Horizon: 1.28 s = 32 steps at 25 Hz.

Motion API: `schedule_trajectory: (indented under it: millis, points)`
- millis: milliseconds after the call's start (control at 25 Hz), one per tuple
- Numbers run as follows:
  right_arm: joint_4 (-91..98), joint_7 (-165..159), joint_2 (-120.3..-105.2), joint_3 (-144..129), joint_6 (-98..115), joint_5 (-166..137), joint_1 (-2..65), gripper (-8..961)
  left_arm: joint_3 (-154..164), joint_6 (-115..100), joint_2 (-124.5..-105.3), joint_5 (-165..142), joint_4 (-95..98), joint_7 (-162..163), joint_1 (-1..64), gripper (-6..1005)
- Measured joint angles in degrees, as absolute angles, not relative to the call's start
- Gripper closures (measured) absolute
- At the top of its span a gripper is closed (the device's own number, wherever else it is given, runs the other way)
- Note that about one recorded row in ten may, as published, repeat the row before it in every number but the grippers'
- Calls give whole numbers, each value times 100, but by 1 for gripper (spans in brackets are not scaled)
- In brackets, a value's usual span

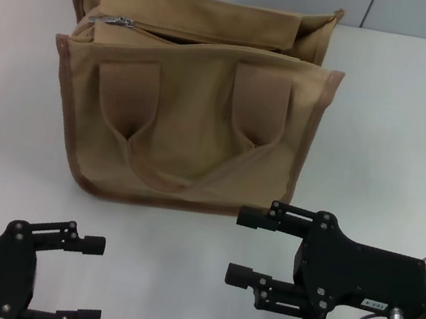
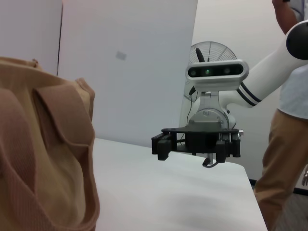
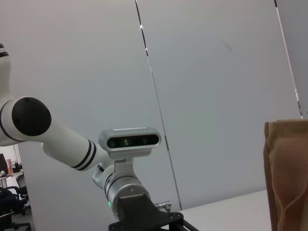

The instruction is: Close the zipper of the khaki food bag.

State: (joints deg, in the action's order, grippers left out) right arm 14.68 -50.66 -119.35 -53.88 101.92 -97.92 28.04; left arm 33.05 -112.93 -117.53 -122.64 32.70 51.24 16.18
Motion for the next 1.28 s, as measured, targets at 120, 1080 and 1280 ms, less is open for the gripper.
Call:
schedule_trajectory:
  millis: [120, 1080, 1280]
  points:
    - [1468, -5065, -11935, -5387, 10193, -9792, 2803, 269, 3305, -11257, -11759, -12287, 3277, 5124, 1619, 198]
    - [1339, -5018, -11977, -5343, 10042, -9733, 2802, 268, 65, -10065, -11851, -10195, 1979, 4865, 1523, 200]
    - [1326, -5012, -11980, -5366, 10033, -9729, 2804, 268, 300, -9765, -11844, -10405, 2008, 4888, 1879, 200]
